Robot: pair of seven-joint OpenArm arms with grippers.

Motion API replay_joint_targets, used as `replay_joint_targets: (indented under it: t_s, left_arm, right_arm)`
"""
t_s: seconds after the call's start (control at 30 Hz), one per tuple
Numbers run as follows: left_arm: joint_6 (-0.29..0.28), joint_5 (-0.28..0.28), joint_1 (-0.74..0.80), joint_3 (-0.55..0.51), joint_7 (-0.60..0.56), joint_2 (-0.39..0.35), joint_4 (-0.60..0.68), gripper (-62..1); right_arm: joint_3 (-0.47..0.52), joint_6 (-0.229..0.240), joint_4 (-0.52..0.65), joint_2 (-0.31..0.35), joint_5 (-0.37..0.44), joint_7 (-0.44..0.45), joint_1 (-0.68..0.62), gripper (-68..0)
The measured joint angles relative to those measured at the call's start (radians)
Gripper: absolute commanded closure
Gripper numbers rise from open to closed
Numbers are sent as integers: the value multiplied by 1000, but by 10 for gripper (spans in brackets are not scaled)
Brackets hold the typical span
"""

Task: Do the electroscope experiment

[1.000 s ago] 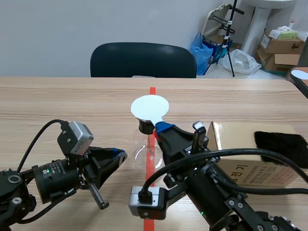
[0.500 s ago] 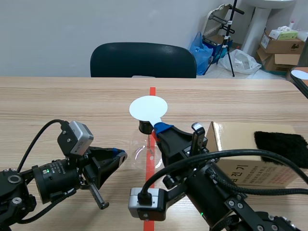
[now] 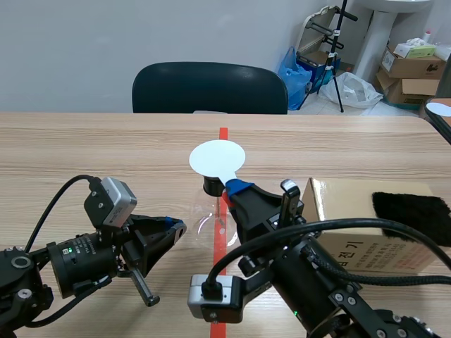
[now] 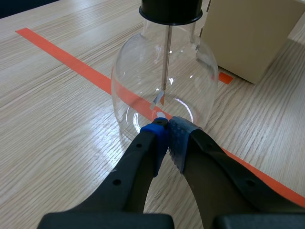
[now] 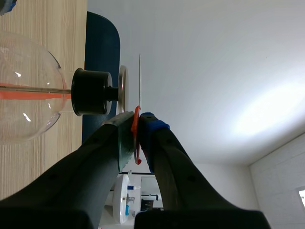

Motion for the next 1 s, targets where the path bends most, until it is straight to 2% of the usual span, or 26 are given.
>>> replay_joint_targets:
  t_s: [0.4, 0.53, 0.63, 1.0]
  left_arm:
    - [0, 0, 0, 0, 0, 0, 0, -32]
    - [0, 0, 0, 0, 0, 0, 0, -32]
    - [0, 0, 0, 0, 0, 0, 0, -32]
    - [0, 0, 0, 0, 0, 0, 0, -32]
  right_arm:
    - [0, 0, 0, 0, 0, -1, 0, -9]
    - [0, 0, 0, 0, 0, -32, 0, -9]
    - [0, 0, 0, 0, 0, -73, 0, -9]
    - [0, 0, 0, 0, 0, -343, 0, -9]
